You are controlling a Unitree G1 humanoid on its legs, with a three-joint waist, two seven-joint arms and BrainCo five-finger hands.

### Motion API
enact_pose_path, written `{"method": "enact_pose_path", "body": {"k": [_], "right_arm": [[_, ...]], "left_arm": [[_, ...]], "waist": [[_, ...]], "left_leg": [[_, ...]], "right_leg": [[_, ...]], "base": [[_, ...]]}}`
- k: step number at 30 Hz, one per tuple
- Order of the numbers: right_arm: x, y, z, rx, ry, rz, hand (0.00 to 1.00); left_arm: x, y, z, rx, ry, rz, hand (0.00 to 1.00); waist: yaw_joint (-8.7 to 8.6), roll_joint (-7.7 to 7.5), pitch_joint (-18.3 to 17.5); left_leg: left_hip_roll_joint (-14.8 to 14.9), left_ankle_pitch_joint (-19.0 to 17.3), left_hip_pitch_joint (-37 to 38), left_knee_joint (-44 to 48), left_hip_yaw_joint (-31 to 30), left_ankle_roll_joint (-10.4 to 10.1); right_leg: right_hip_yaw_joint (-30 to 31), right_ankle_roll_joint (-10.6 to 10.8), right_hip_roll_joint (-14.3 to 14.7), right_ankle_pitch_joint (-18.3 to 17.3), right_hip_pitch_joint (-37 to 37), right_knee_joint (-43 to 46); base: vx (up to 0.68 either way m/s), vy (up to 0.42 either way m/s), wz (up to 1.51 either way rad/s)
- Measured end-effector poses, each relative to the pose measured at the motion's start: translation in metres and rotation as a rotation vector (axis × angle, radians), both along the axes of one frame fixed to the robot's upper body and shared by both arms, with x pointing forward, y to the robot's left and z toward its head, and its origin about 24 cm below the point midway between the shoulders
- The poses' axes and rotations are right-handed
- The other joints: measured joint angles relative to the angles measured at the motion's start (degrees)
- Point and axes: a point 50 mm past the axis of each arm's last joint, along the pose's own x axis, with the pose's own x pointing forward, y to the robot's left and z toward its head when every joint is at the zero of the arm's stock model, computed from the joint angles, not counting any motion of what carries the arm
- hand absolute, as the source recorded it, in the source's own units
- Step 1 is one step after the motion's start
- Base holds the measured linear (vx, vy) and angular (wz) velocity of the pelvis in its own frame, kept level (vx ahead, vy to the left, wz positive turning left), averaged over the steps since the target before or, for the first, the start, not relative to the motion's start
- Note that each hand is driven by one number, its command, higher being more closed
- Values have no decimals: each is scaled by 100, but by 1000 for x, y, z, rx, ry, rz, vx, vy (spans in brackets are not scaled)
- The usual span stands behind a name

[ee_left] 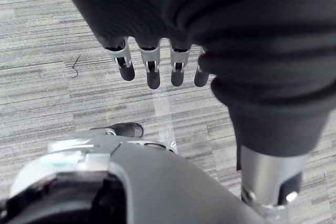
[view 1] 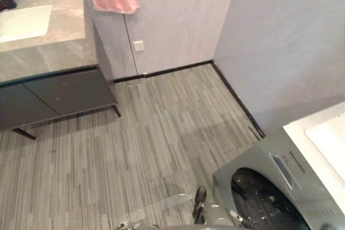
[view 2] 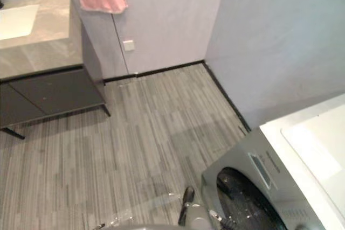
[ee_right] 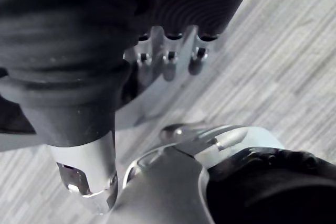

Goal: Organize washtable

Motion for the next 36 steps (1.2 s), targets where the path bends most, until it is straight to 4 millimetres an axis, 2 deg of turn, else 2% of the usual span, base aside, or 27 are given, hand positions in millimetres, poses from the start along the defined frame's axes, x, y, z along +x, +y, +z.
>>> {"method": "enact_pose_path", "body": {"k": [1, 3, 4, 5, 6, 8, 9, 10, 11, 12, 13, 14, 17, 18, 19, 20, 22, 23, 24, 25, 26, 28, 30, 31, 32, 34, 36], "right_arm": [[-2, 1, -1, 3, 9, 2, 0], [-10, 2, -3, 38, 53, 33, 0], [-10, 2, -3, 46, 60, 42, 0], [-11, 0, -3, 53, 59, 43, 0], [-11, -1, -3, 53, 61, 41, 0], [-13, 1, -4, 49, 71, 36, 0], [-13, 2, -4, 43, 71, 35, 0], [-14, 7, -5, 36, 69, 32, 0], [-14, 8, -5, 32, 68, 29, 0], [-13, 9, -5, 28, 64, 30, 0], [-11, 0, -2, -3, 46, 36, 0], [-11, 2, -3, -1, 49, 36, 0], [-18, 18, -6, 36, 65, 61, 0], [-17, 20, -7, 39, 66, 67, 0], [-16, 20, -7, 39, 65, 72, 0], [-15, 19, -6, 31, 64, 95, 0], [-15, 15, -5, 19, 64, 115, 0], [-13, 15, -5, 14, 63, 135, 0], [-13, 12, -5, 8, 64, 140, 0], [-14, 11, -5, 3, 65, 139, 0], [-14, 2, -3, -17, 69, 139, 0], [-15, -1, -3, -23, 72, 134, 0], [-15, -2, -3, -21, 68, 108, 0], [-16, -3, -2, -19, 65, 85, 0], [-16, -3, -3, -18, 64, 79, 0], [-22, 3, -4, 9, 68, 16, 0], [-22, 9, -5, 26, 60, -18, 0]], "left_arm": [[0, 1, 0, 0, -3, 2, 0], [0, 3, 1, 4, -21, 37, 0], [2, 2, 1, 2, -29, 60, 0], [1, 1, 1, -2, -34, 111, 0], [1, 1, 1, -1, -37, 148, 0], [1, 3, 1, -5, -52, 213, 0], [0, 4, 2, -3, -55, 225, 0], [3, 8, 3, 7, -79, 245, 0], [4, 10, 4, 12, -88, 250, 0], [6, 10, 4, 22, -97, 251, 0], [5, 3, 3, 11, -94, 251, 0], [4, 8, 4, 21, -91, 256, 0], [3, 23, 7, 56, -100, 271, 0], [4, 24, 7, 55, -106, 285, 0], [4, 23, 7, 53, -107, 289, 0], [7, 22, 7, 49, -111, 282, 0], [9, 20, 7, 52, -115, 259, 0], [11, 17, 7, 49, -123, 242, 0], [12, 16, 7, 46, -125, 238, 0], [12, 16, 7, 45, -124, 238, 0], [9, 9, 5, 27, -117, 245, 0], [6, 5, 4, 20, -102, 250, 0], [6, 5, 3, 18, -101, 249, 0], [6, 4, 3, 15, -101, 242, 0], [6, 4, 3, 13, -101, 241, 0], [4, 9, 4, 17, -97, 217, 0], [2, 10, 3, 24, -79, 198, 0]], "waist": [[10, -28, -9], [59, -155, -98], [65, -146, -97], [65, -108, -90], [72, -89, -85], [114, -139, -55], [155, -182, -38], [219, -316, -17], [226, -365, -15], [223, -360, -24], [204, -104, -10], [215, -118, -21], [208, -518, -150], [227, -563, -138], [238, -567, -131], [238, -531, -106], [235, -467, -88], [235, -467, -90], [225, -371, -49], [224, -349, -45], [225, -197, -57], [215, -111, -62], [214, -89, -77], [208, -57, -102], [210, -60, -101], [201, -239, -223], [180, -268, -248]], "left_leg": [[20, 16, -54, 245, -4, -14], [50, 58, -508, 1610, 0, -92], [74, 66, -681, 2025, -2, -104], [176, 177, -1051, 2883, 15, -295], [311, 138, -1388, 3656, 117, -407], [532, -183, -1526, 4051, 576, -296], [568, -265, -1529, 4000, 704, -183], [547, -392, -1593, 3652, 861, -98], [536, -390, -1646, 3315, 897, -92], [525, -270, -1694, 2544, 898, -31], [580, 548, -1816, 1572, 615, 37], [494, 517, -1745, 1578, 661, 64], [32, 536, -1661, 1227, 612, 72], [-68, 533, -1697, 1351, 523, 77], [-122, 528, -1718, 1444, 379, 84], [-242, 516, -1726, 1644, -17, 104], [-254, 498, -1764, 1881, -270, 91], [-195, 468, -1823, 2065, -355, 59], [-121, 415, -1872, 2209, -416, 19], [-96, 389, -1884, 2233, -462, 4], [-29, 232, -1820, 2167, -718, 19], [-19, 110, -1646, 1985, -800, 58], [-20, -189, -1565, 1905, -801, 138], [-38, -554, -1495, 1738, -796, 130], [-49, -594, -1490, 1719, -780, 116], [-297, -743, -1502, 1642, -484, 283], [-423, -736, -1301, 1476, -307, 365]], "right_leg": [[-4, -20, -6, -65, 128, 7], [-9, 46, -81, -269, 536, -220], [-12, 47, -91, -272, 624, -313], [-9, 45, -116, -273, 804, -493], [16, 45, -135, -274, 990, -640], [132, 47, -179, -273, 1353, -825], [195, 70, -215, -287, 1472, -851], [341, 203, -360, -338, 1659, -856], [403, 259, -412, -342, 1684, -855], [499, 449, -443, -380, 1707, -856], [631, 689, -313, -434, 1731, -885], [697, 777, -389, -409, 1759, -942], [789, 902, -701, -299, 1715, -1149], [806, 906, -791, -301, 1725, -1154], [817, 910, -836, -303, 1756, -1154], [885, 913, -893, -306, 1873, -1176], [1040, 933, -900, -319, 1964, -1216], [1134, 954, -850, -332, 1962, -1228], [1237, 955, -801, -331, 1933, -1226], [1279, 955, -793, -330, 1910, -1225], [1500, 962, -686, -318, 1809, -1227], [1764, 990, -620, -286, 1726, -1223], [2099, 1049, -616, -251, 1517, -1192], [2331, 1127, -614, -262, 1277, -1089], [2356, 1133, -623, -266, 1241, -1067], [2530, 1139, -873, -264, 883, -644], [2526, 1136, -964, -265, 492, 115]], "base": [[432, -241, 27], [330, -170, 19], [301, -100, 8], [272, -36, -1], [306, -4, -9], [207, 41, -21], [142, 104, -44], [153, 175, -49], [153, 252, -59], [149, 333, -46], [138, 326, -38], [188, 299, -22], [175, 175, -2], [126, 142, 10], [99, 98, 6], [76, 41, 1], [36, -3, -13], [-20, -33, -32], [-26, -18, -33], [-23, 5, -55], [5, 7, -67], [18, 8, -74], [13, 122, -87], [8, 180, -77], [12, 223, -86], [30, 216, -64], [89, 210, -43]]}}
